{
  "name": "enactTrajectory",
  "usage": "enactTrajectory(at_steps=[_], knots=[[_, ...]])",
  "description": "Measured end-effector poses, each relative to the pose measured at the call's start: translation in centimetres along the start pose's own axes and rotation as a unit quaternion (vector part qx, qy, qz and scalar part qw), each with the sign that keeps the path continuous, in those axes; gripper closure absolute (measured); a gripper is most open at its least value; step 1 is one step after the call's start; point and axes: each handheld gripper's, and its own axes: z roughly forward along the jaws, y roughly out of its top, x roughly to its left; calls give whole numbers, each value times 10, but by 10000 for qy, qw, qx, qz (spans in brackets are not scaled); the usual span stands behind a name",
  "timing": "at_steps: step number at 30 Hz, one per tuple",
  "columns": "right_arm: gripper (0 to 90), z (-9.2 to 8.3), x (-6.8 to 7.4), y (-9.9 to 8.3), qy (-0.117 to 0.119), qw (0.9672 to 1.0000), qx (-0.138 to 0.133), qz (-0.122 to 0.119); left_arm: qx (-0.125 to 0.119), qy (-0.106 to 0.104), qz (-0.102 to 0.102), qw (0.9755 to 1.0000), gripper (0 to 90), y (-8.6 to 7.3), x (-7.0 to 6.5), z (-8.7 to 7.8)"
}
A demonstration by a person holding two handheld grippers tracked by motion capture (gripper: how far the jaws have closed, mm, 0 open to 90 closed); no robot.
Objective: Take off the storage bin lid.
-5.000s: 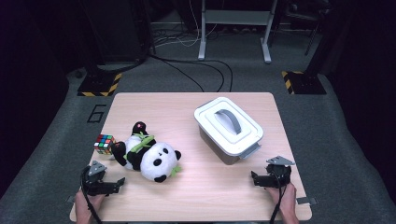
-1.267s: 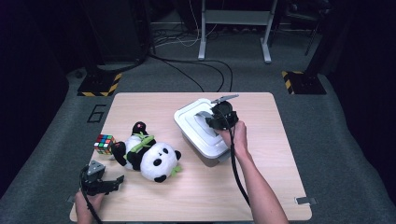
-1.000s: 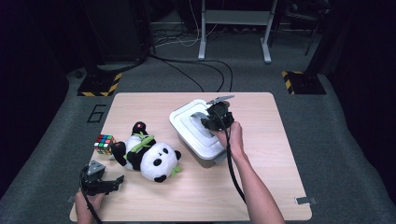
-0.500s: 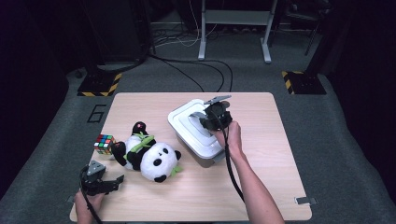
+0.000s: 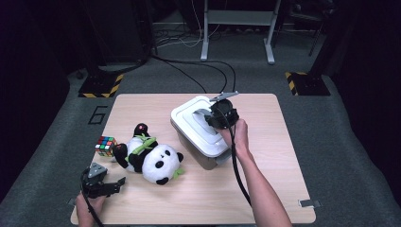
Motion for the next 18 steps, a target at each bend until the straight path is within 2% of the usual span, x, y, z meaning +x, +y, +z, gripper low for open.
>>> enactTrajectory(at_steps=[7, 9, 18], knots=[[671, -11, -3, 3, -9, 9999, -137, -69, 18, -14, 5, 10000, 118, 0, 0, 0], [670, -13, -3, 3, -21, 9999, -116, 5, 14, -16, -1, 10000, 120, 0, 0, 0], [670, -17, -14, 2, -83, 9998, -162, -5, 14, -13, 1, 10000, 121, 0, 0, 0]])
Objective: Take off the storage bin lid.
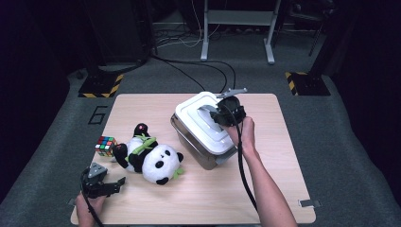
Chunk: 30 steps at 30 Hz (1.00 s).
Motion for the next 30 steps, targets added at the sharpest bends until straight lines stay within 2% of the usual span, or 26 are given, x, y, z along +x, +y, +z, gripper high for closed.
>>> enactTrajectory(at_steps=[2, 13, 14, 17, 21, 30], knots=[[670, -2, -2, 0, -29, 10000, 29, 83, 1, -1, 4, 10000, 121, 0, 0, 0], [670, -10, -14, -1, -145, 9998, -4, 130, 0, 6, 5, 10000, 123, 0, 0, 0], [670, -12, -16, -1, -170, 9998, -16, 94, 1, 7, 3, 10000, 123, 0, 0, 0], [670, -17, -23, -2, -218, 9995, -57, 215, -8, 12, 13, 10000, 124, 0, 0, 0], [670, -21, -30, -5, -275, 9993, -79, 250, -12, 7, 9, 10000, 127, 0, 0, 0], [670, -29, -41, -8, -389, 9986, -95, 334, -13, 5, 9, 10000, 128, 0, 0, 0]])
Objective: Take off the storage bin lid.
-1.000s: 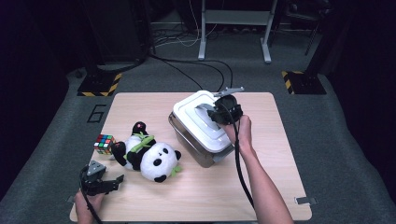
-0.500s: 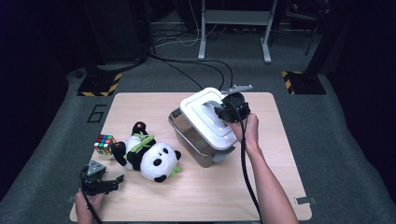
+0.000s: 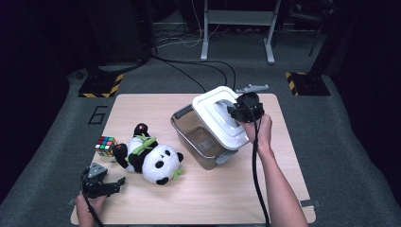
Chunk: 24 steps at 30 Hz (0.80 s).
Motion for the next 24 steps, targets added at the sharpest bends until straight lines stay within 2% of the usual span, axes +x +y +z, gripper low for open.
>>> enactTrajectory(at_steps=[24], knots=[[670, -22, -46, -16, -395, 9984, -41, 393, -7, -2, 3, 10000, 132, 0, 0, 0]])
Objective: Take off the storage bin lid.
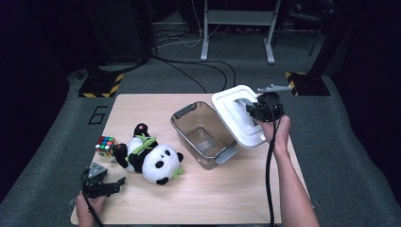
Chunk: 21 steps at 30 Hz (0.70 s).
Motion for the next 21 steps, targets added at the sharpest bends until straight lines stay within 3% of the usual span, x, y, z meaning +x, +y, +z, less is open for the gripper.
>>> enactTrajectory(at_steps=[21], knots=[[670, -6, -31, -16, -383, 9988, 9, 314, 0, 2, 2, 10000, 132, 0, 0, 0]])
